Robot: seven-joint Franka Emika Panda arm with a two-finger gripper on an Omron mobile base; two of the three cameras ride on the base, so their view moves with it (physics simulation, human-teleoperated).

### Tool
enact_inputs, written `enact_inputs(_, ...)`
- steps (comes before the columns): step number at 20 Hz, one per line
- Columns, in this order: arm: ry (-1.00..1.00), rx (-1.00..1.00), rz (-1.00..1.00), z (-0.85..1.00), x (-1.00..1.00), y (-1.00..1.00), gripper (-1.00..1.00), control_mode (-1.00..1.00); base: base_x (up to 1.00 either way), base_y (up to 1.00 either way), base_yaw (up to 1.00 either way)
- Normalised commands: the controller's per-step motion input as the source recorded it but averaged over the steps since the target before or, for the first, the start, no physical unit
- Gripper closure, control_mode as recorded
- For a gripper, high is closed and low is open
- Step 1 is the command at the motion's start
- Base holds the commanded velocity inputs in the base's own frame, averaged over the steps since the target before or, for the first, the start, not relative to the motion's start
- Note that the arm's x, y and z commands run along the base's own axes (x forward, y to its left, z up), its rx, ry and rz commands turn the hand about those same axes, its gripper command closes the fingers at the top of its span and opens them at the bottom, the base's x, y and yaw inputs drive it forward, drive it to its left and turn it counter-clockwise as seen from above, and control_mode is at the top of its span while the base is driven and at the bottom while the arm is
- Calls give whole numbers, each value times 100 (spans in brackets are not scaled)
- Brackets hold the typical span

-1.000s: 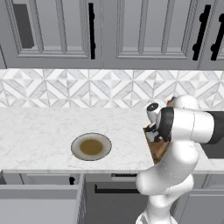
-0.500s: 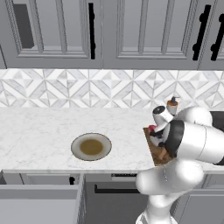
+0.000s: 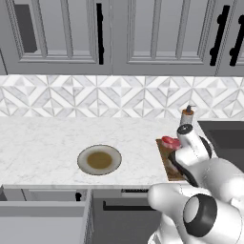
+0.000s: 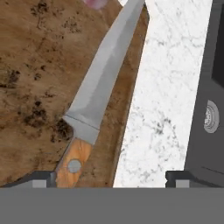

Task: Pick up the knife from the drawer and place it on the cutting board. Then place the meat from the plate to the cutting board.

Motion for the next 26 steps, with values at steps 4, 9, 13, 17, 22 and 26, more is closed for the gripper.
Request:
enact_inputs(4,-16,6,-9,60,3,28,-100,-100,0,0,0)
enact_inputs(9,-13,3,-8,44,-17,35,-100,-100,0,0,0)
enact_inputs(13,-16,0,-8,18,-61,38,-100,-100,0,0,0)
enact_inputs(17,-18,0,-9,18,-49,46,-100,-100,0,0,0)
enact_inputs(22,-18,0,-9,16,-21,53,-100,-100,0,0,0)
enact_inputs(26,-18,0,-5,10,0,70,-100,-100,0,0,0)
